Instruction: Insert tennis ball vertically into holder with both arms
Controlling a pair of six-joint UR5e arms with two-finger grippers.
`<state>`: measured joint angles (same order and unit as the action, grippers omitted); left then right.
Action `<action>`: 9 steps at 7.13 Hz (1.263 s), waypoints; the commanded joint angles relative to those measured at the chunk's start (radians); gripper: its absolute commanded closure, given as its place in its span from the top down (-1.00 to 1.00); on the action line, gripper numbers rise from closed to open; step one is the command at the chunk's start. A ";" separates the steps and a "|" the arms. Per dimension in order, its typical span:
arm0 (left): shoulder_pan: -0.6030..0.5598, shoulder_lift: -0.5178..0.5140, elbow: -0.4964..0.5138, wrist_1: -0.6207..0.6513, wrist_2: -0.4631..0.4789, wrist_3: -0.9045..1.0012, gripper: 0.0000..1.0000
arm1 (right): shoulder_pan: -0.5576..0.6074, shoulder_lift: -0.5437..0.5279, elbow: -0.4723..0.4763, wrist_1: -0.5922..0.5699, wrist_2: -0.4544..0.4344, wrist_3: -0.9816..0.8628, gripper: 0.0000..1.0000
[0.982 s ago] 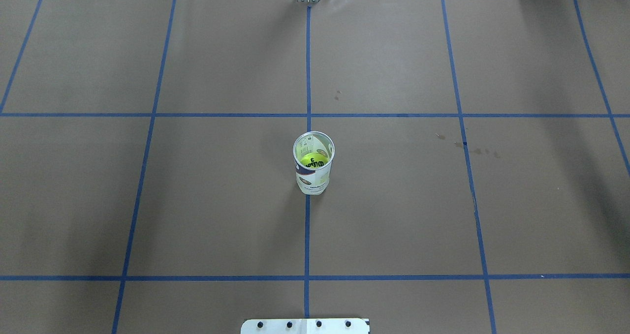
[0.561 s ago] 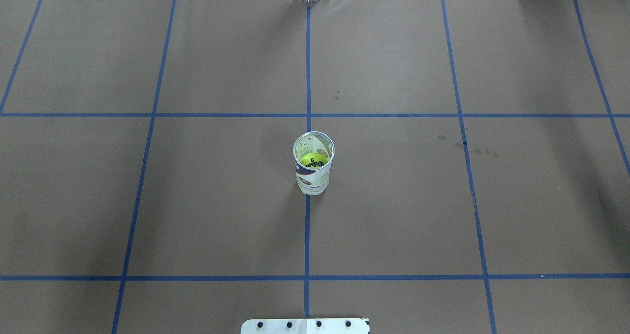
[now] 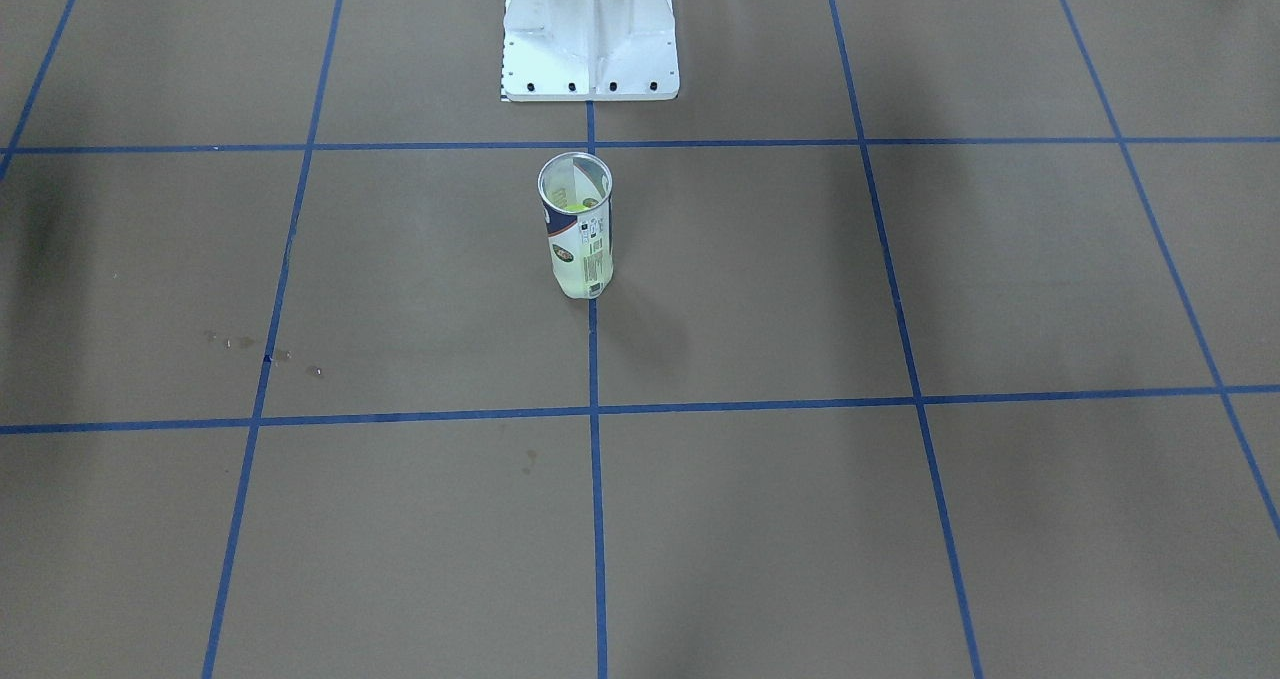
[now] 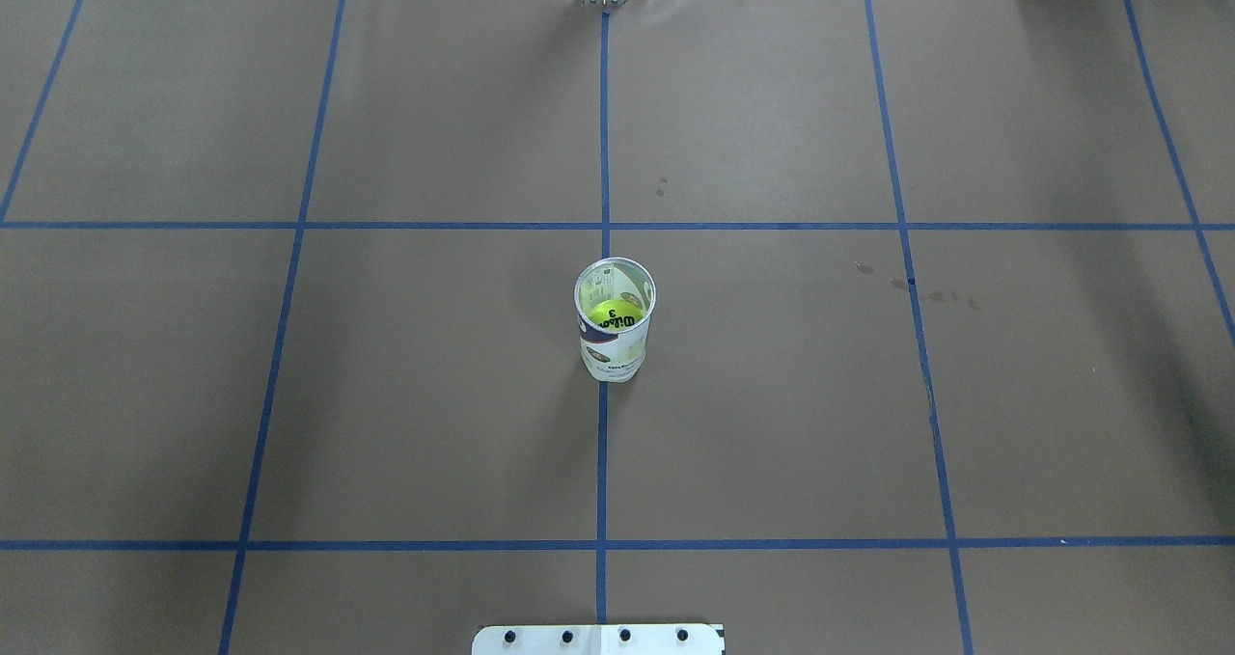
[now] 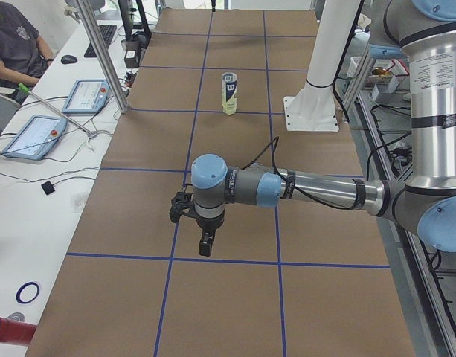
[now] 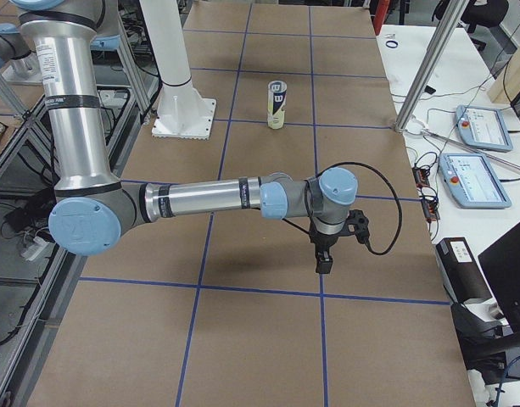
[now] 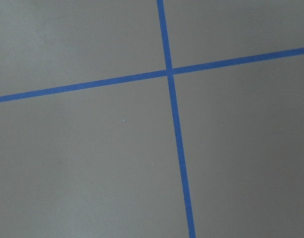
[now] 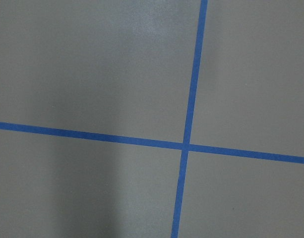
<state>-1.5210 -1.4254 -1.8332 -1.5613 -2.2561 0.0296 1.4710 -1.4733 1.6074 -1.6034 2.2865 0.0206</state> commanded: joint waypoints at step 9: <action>0.005 -0.020 -0.002 -0.020 -0.003 0.012 1.00 | 0.000 -0.053 0.017 0.010 0.071 0.002 0.99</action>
<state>-1.5156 -1.4440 -1.8380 -1.5812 -2.2583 0.0408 1.4698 -1.5219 1.6176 -1.5939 2.3470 0.0234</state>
